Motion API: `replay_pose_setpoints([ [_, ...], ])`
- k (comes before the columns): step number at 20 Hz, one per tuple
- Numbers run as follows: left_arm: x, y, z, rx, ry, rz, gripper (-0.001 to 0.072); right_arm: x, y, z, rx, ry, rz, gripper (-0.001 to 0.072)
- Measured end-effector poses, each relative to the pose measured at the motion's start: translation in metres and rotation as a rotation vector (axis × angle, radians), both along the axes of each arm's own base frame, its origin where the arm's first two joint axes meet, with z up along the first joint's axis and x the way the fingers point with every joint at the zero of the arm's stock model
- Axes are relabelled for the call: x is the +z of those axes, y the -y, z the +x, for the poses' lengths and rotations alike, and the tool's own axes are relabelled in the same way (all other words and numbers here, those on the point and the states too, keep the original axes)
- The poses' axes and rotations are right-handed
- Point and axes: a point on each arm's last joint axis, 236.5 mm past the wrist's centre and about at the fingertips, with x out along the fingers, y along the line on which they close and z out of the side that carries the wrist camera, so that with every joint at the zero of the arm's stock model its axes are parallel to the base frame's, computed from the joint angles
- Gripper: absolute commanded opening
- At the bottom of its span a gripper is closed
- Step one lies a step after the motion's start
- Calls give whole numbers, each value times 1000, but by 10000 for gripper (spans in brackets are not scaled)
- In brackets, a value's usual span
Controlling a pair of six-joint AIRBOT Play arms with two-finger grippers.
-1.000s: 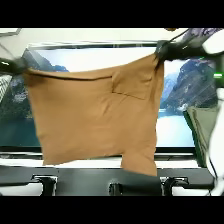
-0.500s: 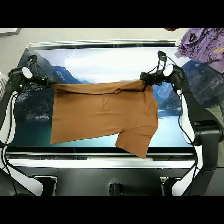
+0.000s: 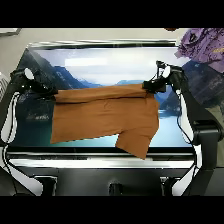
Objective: Fold the clothes and pants, and hang the long-sleeved shirts on hangers.
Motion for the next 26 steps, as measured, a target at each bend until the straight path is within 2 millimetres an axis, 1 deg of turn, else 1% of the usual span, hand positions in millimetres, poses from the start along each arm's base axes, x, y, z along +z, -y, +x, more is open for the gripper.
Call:
replay_pose_setpoints([
  [2, -1, -9, -10, 9, -43, 35, 16, 1, 8, -5, -5, -18, -34, 25],
  [7, -7, -19, -21, 6, -97, 76, 16, 3, 17, -10, -12, -36, -70, 25],
  [10, -13, -20, -24, 3, -119, 83, 17, 0, 18, -12, -13, -45, -79, 26],
  [12, -16, -20, -25, -1, -126, 85, 17, -5, 18, -13, -13, -57, -78, 26],
  [15, -21, -14, -25, -9, -136, 77, 19, -13, 15, -14, -14, -71, -62, 27],
  [16, -23, -11, -26, -12, -140, 71, 70, -14, 14, -13, -14, -70, -58, 28],
  [17, -25, -8, -26, -16, -144, 65, 292, -15, 13, -12, -15, -68, -55, 47],
  [18, -26, -6, -26, -20, -147, 65, 566, -15, 13, -12, -15, -69, -55, 157],
  [19, -27, -4, -26, -19, -149, 61, 704, -16, 13, -12, -16, -69, -53, 311],
  [20, -27, -3, -26, -18, -150, 57, 704, -16, 13, -13, -16, -71, -52, 436],
  [22, -20, -4, -24, -16, -136, 56, 704, -10, 12, -15, -14, -75, -48, 464],
  [23, -13, -7, -22, -16, -120, 58, 704, -2, 12, -14, -14, -63, -47, 470],
  [24, -3, -13, -20, -16, -103, 65, 704, 9, 12, -14, -12, -46, -47, 500],
  [26, 23, -26, -20, 5, -67, 73, 704, 38, 14, -13, 9, 2, -58, 500],
])
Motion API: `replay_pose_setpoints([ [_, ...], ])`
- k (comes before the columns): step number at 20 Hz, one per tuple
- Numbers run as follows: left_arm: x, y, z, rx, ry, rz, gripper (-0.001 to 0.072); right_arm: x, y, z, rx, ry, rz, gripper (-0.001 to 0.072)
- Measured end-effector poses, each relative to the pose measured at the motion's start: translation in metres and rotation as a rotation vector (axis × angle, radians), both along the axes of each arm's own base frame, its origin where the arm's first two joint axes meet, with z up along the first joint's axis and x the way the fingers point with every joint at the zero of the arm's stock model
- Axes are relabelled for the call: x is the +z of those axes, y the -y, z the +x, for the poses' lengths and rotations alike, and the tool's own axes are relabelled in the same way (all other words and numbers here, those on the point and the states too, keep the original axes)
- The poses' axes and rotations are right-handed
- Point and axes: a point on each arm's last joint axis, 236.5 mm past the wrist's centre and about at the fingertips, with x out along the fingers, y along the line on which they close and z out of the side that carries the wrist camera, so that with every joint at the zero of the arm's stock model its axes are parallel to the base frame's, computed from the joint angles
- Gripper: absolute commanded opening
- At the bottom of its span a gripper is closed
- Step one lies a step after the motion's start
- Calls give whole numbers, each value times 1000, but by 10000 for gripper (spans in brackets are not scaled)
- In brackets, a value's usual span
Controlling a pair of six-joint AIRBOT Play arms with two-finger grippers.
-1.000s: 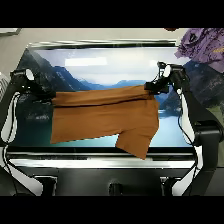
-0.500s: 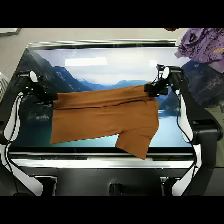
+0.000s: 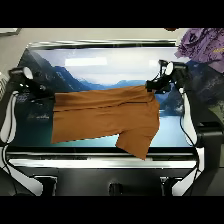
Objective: Fold the clothes and pants, and hang the long-sleeved shirts on hangers.
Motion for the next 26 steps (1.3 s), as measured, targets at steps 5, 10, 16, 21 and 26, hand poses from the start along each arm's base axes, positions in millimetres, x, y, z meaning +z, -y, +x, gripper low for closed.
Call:
replay_pose_setpoints([
  [5, 68, -37, -32, 100, 100, -44, 704, 64, 31, -36, 26, 48, 70, 482],
  [10, 77, -46, -102, 254, 134, -176, 703, 37, 48, -153, -33, -88, 300, 482],
  [16, 50, -22, -145, 311, 89, -262, 704, -24, 9, -248, -81, -203, 497, 481],
  [21, 41, -16, -153, 318, 68, -281, 704, -54, -8, -278, -95, -233, 557, 481],
  [26, 38, -14, -155, 320, 62, -285, 704, -72, -19, -289, -118, -212, 595, 480],
])
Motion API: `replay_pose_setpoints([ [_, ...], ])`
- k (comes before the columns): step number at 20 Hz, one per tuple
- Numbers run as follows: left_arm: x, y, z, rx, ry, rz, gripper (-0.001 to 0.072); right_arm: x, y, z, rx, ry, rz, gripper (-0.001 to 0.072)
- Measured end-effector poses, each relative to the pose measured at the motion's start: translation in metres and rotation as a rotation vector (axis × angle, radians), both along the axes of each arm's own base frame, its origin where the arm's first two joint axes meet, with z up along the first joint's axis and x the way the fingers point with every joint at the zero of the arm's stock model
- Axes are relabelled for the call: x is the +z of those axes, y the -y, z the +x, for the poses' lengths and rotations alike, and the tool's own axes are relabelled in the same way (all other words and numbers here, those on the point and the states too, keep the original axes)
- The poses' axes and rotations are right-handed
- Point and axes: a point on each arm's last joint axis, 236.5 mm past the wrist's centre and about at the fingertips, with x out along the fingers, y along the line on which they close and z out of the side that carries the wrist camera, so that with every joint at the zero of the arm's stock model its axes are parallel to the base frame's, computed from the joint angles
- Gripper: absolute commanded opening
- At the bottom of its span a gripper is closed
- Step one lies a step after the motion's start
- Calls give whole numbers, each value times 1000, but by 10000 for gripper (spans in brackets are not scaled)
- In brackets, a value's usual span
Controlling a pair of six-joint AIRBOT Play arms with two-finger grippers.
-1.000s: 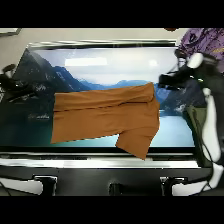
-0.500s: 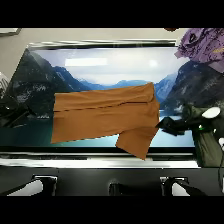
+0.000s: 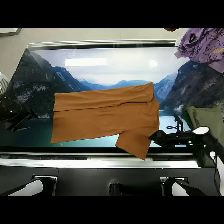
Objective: Fold the clothes and pants, and hang the long-sleeved shirts on hangers.
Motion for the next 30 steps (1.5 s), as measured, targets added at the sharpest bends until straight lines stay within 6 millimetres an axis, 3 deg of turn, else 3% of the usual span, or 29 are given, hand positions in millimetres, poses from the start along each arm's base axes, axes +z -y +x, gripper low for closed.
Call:
replay_pose_setpoints([
  [5, 0, 3, 1, 2, 4, -14, 704, -8, -6, 5, -65, 28, 31, 478],
  [7, 1, 6, 0, 2, -1, -27, 704, -14, -7, 4, -74, 17, 39, 325],
  [9, 2, 9, -1, 4, -4, -41, 704, -20, -8, 3, -77, 4, 48, 75],
  [10, 3, 12, 0, 7, -1, -52, 704, -22, -9, 2, -74, 0, 55, 28],
  [14, 1, 15, -6, 13, 20, -75, 704, -21, -17, -2, -56, -9, 93, 27],
  [17, -17, 15, -22, 62, 48, -123, 704, -18, -20, -3, -49, -14, 114, 27],
  [22, -48, 42, -34, 89, 116, -290, 703, -14, -25, -4, -65, -35, 147, 27],
  [26, -72, 56, -50, 98, 80, -351, 703, -13, -26, -4, -88, -55, 157, 27],
  [30, -85, 59, -58, 96, 48, -366, 703, -10, -29, -5, -91, -66, 176, 27],
])
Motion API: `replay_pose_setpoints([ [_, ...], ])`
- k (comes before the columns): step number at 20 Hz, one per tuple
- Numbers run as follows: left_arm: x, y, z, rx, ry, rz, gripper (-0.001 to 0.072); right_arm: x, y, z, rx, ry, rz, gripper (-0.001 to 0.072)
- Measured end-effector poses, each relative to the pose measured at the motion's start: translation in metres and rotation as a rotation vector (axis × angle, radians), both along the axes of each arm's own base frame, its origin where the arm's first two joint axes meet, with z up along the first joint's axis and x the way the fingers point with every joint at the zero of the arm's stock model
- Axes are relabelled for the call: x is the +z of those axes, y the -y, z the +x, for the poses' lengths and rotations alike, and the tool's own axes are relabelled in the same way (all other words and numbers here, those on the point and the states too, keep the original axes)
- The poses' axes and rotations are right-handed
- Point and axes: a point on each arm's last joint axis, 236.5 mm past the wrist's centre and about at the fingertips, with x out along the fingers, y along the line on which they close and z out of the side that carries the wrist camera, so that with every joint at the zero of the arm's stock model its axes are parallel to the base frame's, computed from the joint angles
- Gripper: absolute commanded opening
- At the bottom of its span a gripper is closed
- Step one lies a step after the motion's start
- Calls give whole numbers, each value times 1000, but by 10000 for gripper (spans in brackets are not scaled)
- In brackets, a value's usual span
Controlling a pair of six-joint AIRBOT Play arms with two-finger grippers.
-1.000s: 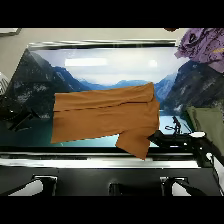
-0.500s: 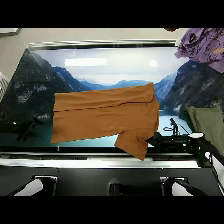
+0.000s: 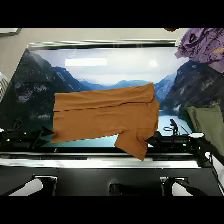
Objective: Fold the clothes and pants, and hang the long-sleeved shirts on hangers.
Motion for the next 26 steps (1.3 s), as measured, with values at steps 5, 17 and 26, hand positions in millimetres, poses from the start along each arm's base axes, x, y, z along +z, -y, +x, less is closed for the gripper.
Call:
replay_pose_setpoints([
  [5, -8, 6, -5, 1, -36, -40, 538, 2, -2, -1, -3, -10, 12, 27],
  [17, 0, -5, -5, -19, -64, -8, 15, 30, -6, -3, 22, 52, 15, 24],
  [26, 77, -21, -8, 15, 86, 209, 15, 102, -10, -56, 138, 198, -111, 24],
])
